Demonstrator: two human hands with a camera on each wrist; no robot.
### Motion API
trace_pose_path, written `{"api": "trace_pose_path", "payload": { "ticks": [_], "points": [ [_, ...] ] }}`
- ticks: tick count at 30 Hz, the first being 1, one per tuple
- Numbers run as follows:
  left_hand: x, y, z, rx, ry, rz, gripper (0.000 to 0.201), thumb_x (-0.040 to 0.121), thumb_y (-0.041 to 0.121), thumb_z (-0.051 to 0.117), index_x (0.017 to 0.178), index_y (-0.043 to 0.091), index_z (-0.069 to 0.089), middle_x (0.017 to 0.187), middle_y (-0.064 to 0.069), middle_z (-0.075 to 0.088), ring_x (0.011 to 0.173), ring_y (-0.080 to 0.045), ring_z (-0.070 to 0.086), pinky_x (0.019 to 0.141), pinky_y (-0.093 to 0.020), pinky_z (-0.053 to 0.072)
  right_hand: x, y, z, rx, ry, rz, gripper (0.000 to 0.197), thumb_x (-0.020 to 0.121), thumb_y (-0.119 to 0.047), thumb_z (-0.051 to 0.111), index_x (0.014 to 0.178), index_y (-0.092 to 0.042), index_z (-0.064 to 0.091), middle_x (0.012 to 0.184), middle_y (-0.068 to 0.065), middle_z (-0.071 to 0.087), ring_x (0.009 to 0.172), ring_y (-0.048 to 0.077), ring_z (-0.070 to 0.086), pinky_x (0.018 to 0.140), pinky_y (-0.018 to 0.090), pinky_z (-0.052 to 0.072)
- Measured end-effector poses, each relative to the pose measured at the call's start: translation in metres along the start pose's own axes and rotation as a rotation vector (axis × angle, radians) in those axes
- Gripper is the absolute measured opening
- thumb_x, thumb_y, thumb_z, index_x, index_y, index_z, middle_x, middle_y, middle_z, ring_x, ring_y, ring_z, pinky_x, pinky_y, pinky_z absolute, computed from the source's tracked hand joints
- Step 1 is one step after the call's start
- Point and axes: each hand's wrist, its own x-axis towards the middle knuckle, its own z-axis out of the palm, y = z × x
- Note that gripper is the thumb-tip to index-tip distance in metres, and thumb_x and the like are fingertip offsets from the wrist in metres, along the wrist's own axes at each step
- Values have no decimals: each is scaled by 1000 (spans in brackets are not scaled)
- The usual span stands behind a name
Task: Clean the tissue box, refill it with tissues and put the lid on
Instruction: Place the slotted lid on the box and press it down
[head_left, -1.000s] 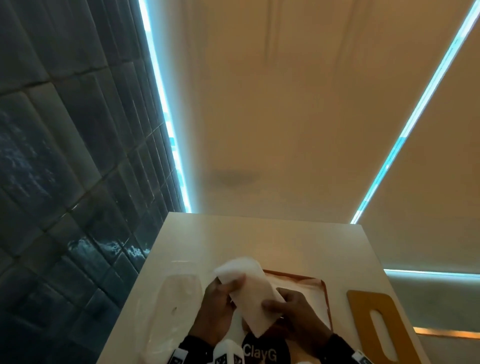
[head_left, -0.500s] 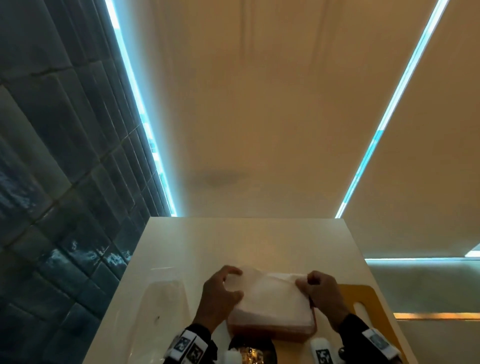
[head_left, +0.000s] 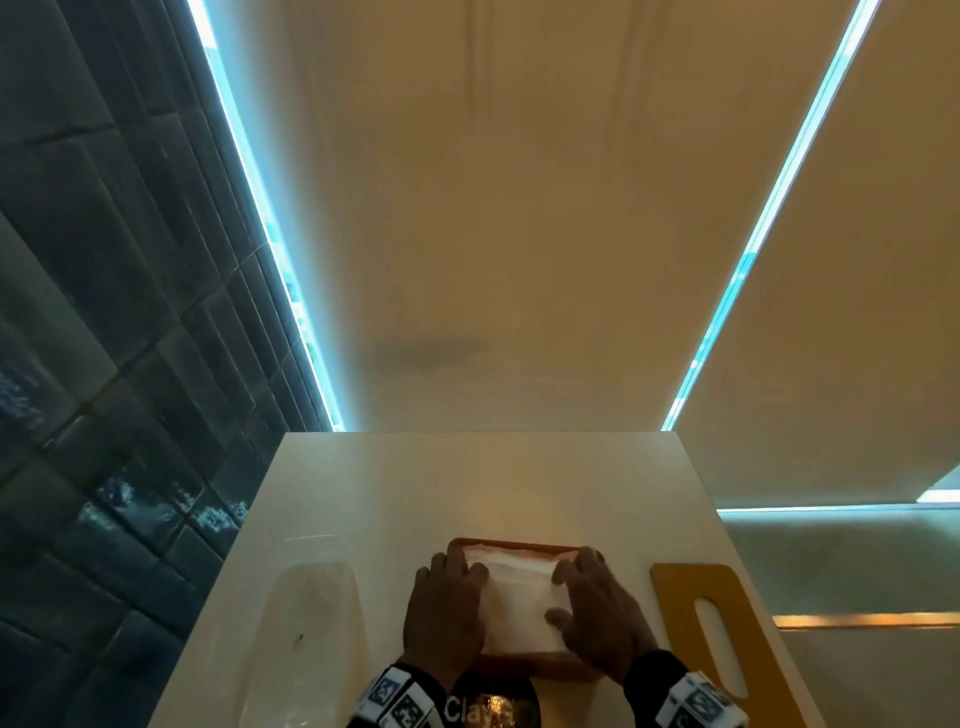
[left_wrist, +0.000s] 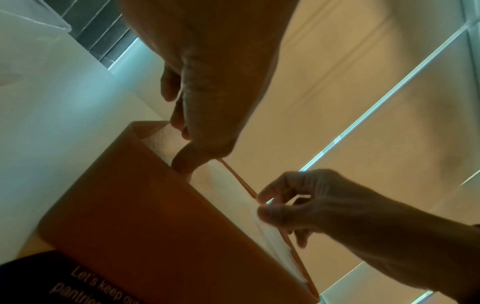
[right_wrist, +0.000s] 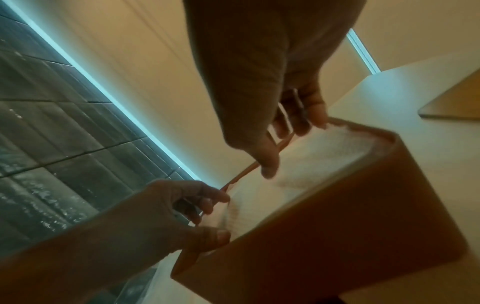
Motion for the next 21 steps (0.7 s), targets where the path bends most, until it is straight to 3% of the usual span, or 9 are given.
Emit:
{"api": "trace_pose_path", "payload": {
  "ticks": [2, 4, 6, 9, 11, 13, 15, 19, 21],
  "points": [
    [3, 2, 4, -19, -30, 92, 36, 89, 25, 48, 125, 28, 50, 132, -3, 49, 118, -23, 45, 98, -35, 42, -1, 1, 7, -25, -107, 32, 39, 87, -38, 61, 121, -22, 49, 131, 1, 38, 111, 17, 49, 83, 27, 51],
    [3, 5, 8, -51, -102, 165, 44, 88, 33, 50, 131, 32, 44, 134, -1, 46, 122, -22, 44, 101, -36, 42, -1, 6, 12, 19, -95, 31, 36, 89, -36, 59, 122, -23, 51, 131, 0, 39, 112, 16, 50, 85, 24, 49],
    [2, 6, 8, -53, -155, 175, 54, 83, 36, 56, 135, 34, 40, 136, -1, 44, 124, -23, 42, 103, -37, 42, -4, 17, 6, 98, 80, 41, 25, 90, -30, 59, 114, -23, 57, 118, -3, 49, 104, 12, 53, 80, 21, 48],
    [3, 9, 6, -29, -154, 160, 55, 80, 35, 59, 133, 32, 42, 135, -2, 43, 125, -24, 41, 104, -38, 40, -15, 59, -8, 158, 372, 319, 5, 91, -17, 57, 95, -17, 60, 98, 4, 58, 89, 18, 58, 66, 19, 43],
    [2, 12, 5, -17, -123, 165, 52, 81, 33, 56, 131, 31, 43, 132, -2, 46, 122, -24, 43, 103, -38, 40, -27, 94, 2, 132, 172, 569, 27, 94, -33, 53, 112, -13, 57, 121, 10, 57, 115, 24, 54, 89, 30, 46],
    [1, 13, 4, -23, -76, 162, 49, 80, 32, 51, 128, 30, 44, 129, -1, 47, 120, -24, 44, 101, -36, 40, -39, 118, 21, 72, 15, 714, 56, 90, -52, 53, 129, -12, 46, 141, 9, 44, 131, 22, 42, 107, 33, 36],
    [-1, 14, 3, -74, -25, 146, 48, 81, 32, 49, 128, 32, 45, 129, 2, 47, 121, -21, 43, 100, -33, 39, -49, 126, 30, 57, -26, 744, 62, 86, -55, 57, 130, -14, 43, 141, 8, 41, 128, 23, 43, 107, 34, 37],
    [-8, 14, 1, -212, 58, 125, 48, 85, 31, 53, 132, 35, 44, 133, 7, 45, 125, -13, 41, 105, -28, 37, -58, 128, 30, 44, -56, 706, 49, 89, -45, 59, 124, -13, 46, 131, 8, 46, 122, 22, 46, 102, 33, 41],
    [-13, 12, -4, -273, 112, 82, 46, 87, 28, 55, 132, 34, 45, 133, 9, 46, 123, -11, 43, 104, -24, 38, -55, 134, 28, 110, -42, 698, 58, 83, -44, 67, 126, -10, 46, 125, 8, 54, 114, 22, 52, 100, 34, 45]
  ]
}}
